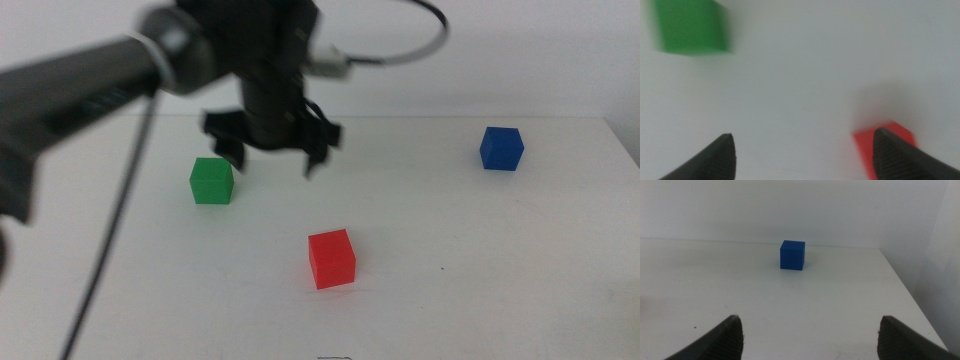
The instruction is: Stack red cubes first, then green, then blue cubes in a specific spot.
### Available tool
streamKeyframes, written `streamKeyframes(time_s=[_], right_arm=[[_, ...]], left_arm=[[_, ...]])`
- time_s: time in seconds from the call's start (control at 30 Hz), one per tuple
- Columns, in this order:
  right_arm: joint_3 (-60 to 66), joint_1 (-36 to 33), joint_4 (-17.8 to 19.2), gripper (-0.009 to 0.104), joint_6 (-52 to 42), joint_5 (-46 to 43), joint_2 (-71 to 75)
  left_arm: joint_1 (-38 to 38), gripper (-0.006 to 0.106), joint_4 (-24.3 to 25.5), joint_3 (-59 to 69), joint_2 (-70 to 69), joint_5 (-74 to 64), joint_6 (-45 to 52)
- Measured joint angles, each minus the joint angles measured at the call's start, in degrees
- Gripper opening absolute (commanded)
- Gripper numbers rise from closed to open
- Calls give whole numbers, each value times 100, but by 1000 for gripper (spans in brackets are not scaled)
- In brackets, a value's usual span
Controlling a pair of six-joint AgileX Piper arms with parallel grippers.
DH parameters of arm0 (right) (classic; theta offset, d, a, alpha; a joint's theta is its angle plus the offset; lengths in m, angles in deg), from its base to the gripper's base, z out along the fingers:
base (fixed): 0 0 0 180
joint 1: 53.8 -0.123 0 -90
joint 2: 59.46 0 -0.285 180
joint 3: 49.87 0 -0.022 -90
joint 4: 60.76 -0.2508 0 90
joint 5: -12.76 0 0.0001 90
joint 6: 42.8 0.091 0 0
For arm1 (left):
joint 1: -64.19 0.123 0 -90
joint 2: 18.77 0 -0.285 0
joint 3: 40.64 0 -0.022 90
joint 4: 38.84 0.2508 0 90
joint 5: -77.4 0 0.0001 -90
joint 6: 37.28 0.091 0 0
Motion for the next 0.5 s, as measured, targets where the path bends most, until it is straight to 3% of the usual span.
streamKeyframes(time_s=[0.2, 0.5], right_arm=[[0, 0, 0, 78, 0, 0, 0], [0, 0, 0, 78, 0, -5, 0]], left_arm=[[740, 94, 131, 0, -214, -50, 187], [1902, 94, -761, -332, 304, 338, 1636]])
